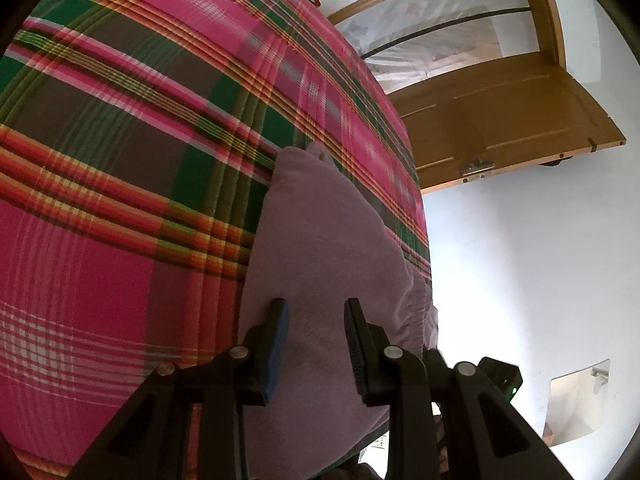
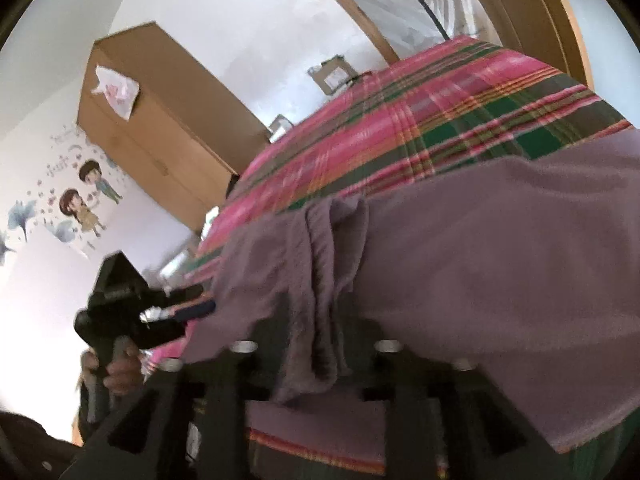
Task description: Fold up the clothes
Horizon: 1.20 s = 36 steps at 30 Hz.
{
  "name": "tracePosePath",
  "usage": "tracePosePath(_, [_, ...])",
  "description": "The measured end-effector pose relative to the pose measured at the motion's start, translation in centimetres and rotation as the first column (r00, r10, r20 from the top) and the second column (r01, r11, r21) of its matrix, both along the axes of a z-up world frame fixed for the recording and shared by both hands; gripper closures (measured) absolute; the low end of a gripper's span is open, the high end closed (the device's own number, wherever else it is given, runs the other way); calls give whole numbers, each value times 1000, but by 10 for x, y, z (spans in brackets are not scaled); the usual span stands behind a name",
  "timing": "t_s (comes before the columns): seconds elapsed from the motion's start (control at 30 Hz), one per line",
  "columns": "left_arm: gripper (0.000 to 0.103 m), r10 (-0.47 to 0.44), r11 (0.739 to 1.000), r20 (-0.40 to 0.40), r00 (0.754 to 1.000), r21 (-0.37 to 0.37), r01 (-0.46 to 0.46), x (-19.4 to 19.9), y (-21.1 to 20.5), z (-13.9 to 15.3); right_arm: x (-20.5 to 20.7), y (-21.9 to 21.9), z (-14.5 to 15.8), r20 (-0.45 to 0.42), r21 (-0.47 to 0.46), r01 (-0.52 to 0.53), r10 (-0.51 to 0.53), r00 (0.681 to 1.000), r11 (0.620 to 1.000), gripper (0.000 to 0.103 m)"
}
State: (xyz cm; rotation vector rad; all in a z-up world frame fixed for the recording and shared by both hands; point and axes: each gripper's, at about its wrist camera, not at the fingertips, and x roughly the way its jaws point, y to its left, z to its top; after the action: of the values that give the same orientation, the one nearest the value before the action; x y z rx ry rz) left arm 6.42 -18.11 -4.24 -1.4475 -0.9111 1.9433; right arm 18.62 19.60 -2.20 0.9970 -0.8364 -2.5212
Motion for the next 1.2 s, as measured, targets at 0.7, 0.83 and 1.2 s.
tracePosePath(0.7, [74, -2, 1000, 4, 1000, -11, 2, 1, 5, -2, -30, -24, 2, -42, 52, -136, 138, 990, 989, 86])
tracePosePath(0.83, [74, -5, 1000, -14, 1000, -8, 5, 3, 6, 1, -18, -26, 13, -65, 68, -112, 117, 991, 991, 87])
tracePosePath(1.2, [73, -14, 998, -33, 999, -60, 12, 5, 14, 4, -14, -12, -6, 73, 172, -18, 5, 997, 985, 81])
